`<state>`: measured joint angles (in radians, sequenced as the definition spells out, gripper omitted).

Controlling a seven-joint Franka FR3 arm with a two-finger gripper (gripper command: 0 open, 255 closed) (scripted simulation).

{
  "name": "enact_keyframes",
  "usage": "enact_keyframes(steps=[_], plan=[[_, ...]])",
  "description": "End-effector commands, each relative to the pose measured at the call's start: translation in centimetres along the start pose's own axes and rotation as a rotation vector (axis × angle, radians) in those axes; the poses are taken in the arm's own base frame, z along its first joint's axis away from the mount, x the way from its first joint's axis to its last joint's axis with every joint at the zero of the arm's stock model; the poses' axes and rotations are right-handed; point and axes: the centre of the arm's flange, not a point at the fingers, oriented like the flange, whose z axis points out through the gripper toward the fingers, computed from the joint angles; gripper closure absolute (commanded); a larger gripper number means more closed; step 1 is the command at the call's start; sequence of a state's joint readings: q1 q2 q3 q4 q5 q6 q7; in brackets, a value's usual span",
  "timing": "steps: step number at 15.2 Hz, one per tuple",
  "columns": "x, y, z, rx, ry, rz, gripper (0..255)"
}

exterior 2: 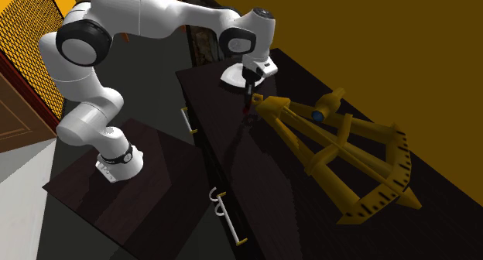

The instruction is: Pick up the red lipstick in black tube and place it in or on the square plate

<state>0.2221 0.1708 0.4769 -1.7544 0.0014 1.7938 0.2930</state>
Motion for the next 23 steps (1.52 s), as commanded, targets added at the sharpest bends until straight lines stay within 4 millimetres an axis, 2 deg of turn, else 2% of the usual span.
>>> enact_keyframes(steps=[1, 8, 23], plan=[[-0.2, -0.1, -1.1, 0.0, -0.001, 0.0, 255], [-0.7, -0.3, -4.7, 0.0, -0.001, 0.0, 255], [-3.4, -19.9, -5.6, 0.0, -0.001, 0.0, 255]])
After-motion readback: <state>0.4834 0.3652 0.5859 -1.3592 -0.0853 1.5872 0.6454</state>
